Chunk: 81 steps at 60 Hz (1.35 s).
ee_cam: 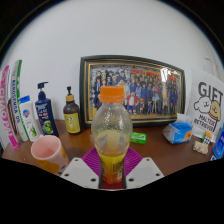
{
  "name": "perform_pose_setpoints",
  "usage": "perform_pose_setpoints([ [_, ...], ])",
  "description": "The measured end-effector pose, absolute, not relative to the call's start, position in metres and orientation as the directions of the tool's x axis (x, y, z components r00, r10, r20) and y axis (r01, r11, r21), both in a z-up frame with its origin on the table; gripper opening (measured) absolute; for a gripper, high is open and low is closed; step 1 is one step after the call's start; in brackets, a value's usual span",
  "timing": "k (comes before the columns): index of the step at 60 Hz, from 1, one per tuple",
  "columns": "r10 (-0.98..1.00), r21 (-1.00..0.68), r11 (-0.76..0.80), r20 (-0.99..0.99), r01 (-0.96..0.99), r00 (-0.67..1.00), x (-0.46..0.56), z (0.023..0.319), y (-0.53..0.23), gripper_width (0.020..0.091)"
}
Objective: Pour water
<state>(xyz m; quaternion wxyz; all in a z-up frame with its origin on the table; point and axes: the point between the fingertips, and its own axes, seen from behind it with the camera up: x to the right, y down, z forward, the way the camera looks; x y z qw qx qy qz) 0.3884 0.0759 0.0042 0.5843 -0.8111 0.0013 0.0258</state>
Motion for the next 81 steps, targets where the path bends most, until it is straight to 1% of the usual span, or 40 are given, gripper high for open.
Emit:
perform_pose_setpoints([
  [4, 0.030, -0.949, -0.313, -0.052, -0.040, 0.998, 0.388, 0.004, 0.075, 0.0324],
  [9, 0.025, -0.941, -0.335, -0.064, -0.052, 0.998, 0.390, 0.002, 0.074, 0.0449],
  [11, 0.018, -0.930, -0.364, -0.063, -0.052, 0.998, 0.391, -0.002, 0.072, 0.0542],
  [15, 0.014, -0.909, -0.415, -0.052, -0.042, 0.999, 0.391, -0.008, 0.064, 0.0869],
  [16, 0.015, -0.905, -0.423, -0.049, -0.038, 0.999, 0.390, -0.007, 0.061, 0.0864],
  [17, 0.013, -0.903, -0.428, -0.046, -0.036, 0.999, 0.390, -0.006, 0.059, 0.0837],
  [18, 0.011, -0.901, -0.433, -0.041, -0.032, 0.999, 0.390, -0.004, 0.056, 0.0831],
  [21, 0.004, -0.896, -0.443, -0.028, -0.024, 1.000, 0.389, 0.003, 0.045, 0.0863],
  [31, -0.026, -0.866, -0.499, -0.025, -0.035, 0.999, 0.378, 0.037, -0.019, 0.0858],
  [45, -0.063, -0.834, -0.551, -0.006, -0.040, 0.998, 0.348, 0.102, -0.146, 0.0855],
  [52, -0.079, -0.826, -0.563, 0.016, -0.031, 0.997, 0.333, 0.125, -0.208, 0.0853],
  [58, -0.080, -0.822, -0.569, 0.022, -0.027, 0.997, 0.321, 0.136, -0.253, 0.0854],
  [66, -0.082, -0.806, -0.591, 0.025, -0.029, 0.996, 0.311, 0.137, -0.299, 0.0853],
  [81, -0.099, -0.821, -0.570, 0.059, -0.008, 0.993, 0.316, 0.146, -0.328, 0.0853],
])
